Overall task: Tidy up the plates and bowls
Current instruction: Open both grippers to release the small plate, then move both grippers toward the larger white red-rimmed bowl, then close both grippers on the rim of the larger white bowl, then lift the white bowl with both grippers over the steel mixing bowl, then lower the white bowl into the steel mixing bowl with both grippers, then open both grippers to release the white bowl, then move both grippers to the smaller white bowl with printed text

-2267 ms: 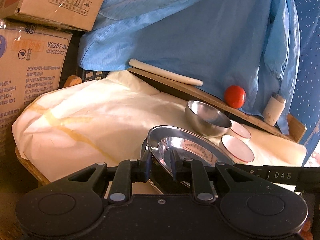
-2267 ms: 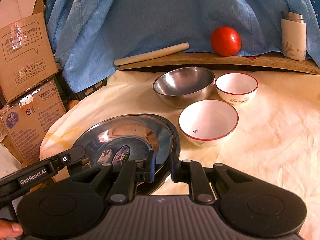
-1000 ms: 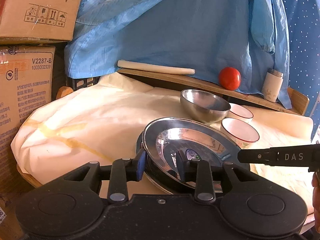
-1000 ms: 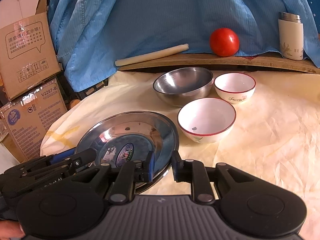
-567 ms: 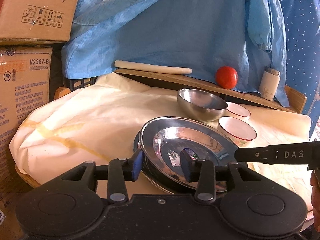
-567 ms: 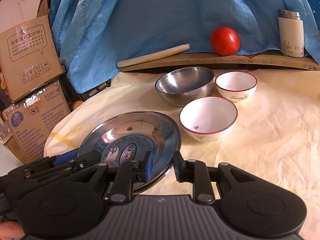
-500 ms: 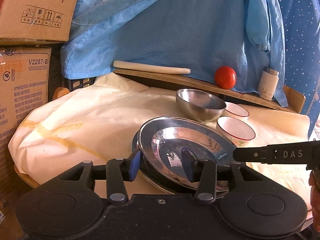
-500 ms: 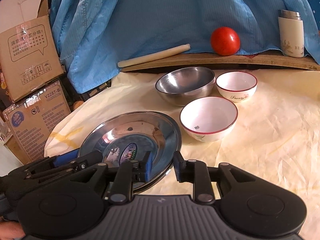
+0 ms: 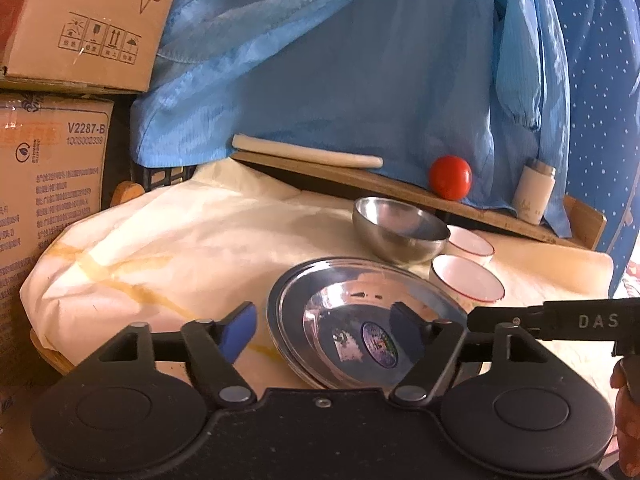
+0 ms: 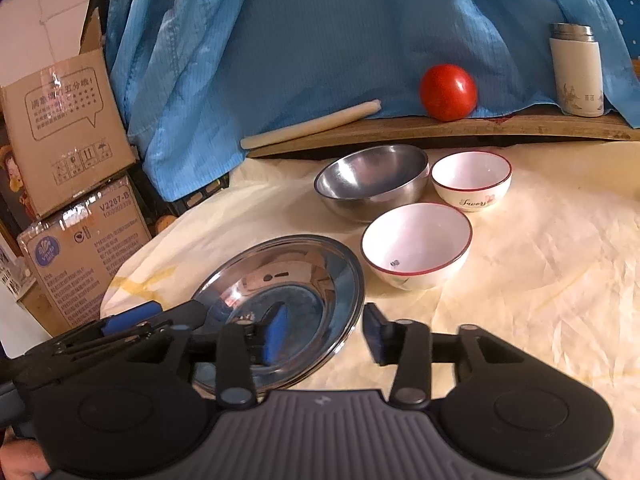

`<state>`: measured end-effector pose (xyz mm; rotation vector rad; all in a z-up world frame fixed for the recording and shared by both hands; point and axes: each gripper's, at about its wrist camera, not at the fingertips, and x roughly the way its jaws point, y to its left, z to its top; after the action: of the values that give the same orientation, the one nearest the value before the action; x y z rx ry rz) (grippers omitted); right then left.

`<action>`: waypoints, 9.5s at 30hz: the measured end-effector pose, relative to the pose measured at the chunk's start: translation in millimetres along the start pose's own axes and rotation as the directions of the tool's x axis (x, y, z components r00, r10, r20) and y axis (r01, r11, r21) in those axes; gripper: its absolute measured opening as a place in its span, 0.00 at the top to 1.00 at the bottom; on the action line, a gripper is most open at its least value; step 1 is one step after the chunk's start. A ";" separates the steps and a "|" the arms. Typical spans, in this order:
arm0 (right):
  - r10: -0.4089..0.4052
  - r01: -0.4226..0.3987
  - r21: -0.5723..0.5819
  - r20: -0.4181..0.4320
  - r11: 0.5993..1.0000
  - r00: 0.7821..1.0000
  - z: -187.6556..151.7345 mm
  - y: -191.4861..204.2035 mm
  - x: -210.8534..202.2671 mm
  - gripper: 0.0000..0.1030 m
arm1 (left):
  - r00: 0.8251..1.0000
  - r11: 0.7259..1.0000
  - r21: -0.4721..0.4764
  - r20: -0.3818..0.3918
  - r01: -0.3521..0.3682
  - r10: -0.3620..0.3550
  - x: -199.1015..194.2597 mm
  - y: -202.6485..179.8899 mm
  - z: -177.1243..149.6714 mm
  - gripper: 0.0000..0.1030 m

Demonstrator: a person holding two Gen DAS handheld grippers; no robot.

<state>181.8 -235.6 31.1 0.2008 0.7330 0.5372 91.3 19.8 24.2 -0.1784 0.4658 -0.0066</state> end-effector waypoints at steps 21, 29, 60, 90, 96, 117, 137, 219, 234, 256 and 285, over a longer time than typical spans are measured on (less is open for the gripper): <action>-0.146 0.129 0.167 0.090 0.977 0.985 15.8 -63.9 -7.1 0.01 | 0.973 0.979 -0.045 -0.108 0.199 -0.203 60.9 -23.0 54.8 0.01; -0.162 0.140 0.195 0.101 0.971 0.982 18.5 -86.8 8.8 0.00 | 0.960 0.971 0.037 -0.165 0.236 -0.227 90.7 -56.8 70.9 0.01; -0.106 0.081 0.181 0.135 0.980 0.985 15.3 -94.0 31.1 0.07 | 0.891 0.949 0.106 -0.388 0.298 -0.236 172.3 -90.3 71.0 0.22; -0.096 0.069 0.227 0.111 0.971 0.989 7.4 -80.8 42.6 0.68 | 0.892 0.942 0.113 -0.373 0.315 -0.253 170.8 -93.5 57.2 0.86; -0.144 0.109 0.253 0.120 0.961 0.982 1.4 -78.7 38.5 0.79 | 0.918 0.934 0.179 -0.312 0.308 -0.243 153.1 -102.4 53.6 0.87; -0.245 0.195 0.229 0.214 0.954 0.946 5.1 -57.9 14.4 0.90 | 0.944 0.947 0.122 -0.186 0.296 -0.272 124.2 -102.1 56.1 0.93; -0.110 0.105 0.040 0.146 0.994 0.983 126.7 -33.8 82.8 0.90 | 0.981 0.985 -0.025 -0.087 0.172 -0.174 170.8 -55.8 125.1 0.93; -0.133 0.134 -0.024 0.022 0.991 0.991 110.4 -37.4 135.7 0.74 | 0.946 0.968 -0.103 -0.210 0.229 -0.246 224.8 -27.4 116.0 0.72; -0.098 0.098 -0.014 0.029 0.995 0.995 109.6 -42.0 127.9 0.69 | 0.943 0.962 -0.145 -0.212 0.231 -0.259 223.0 -27.1 118.3 0.61; -0.064 0.055 0.078 0.119 0.995 0.991 122.7 -70.1 84.8 0.22 | 0.973 0.973 -0.156 -0.130 0.171 -0.192 194.3 -29.4 133.1 0.14; -0.166 0.132 0.440 0.039 0.888 0.985 120.9 -205.9 41.5 0.06 | 0.955 0.922 -0.381 -0.244 0.064 -0.168 173.1 -141.1 56.9 0.01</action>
<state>371.0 -386.8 22.1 0.5768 0.7816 0.2090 276.3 -117.6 21.3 -0.5836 0.7307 -0.0619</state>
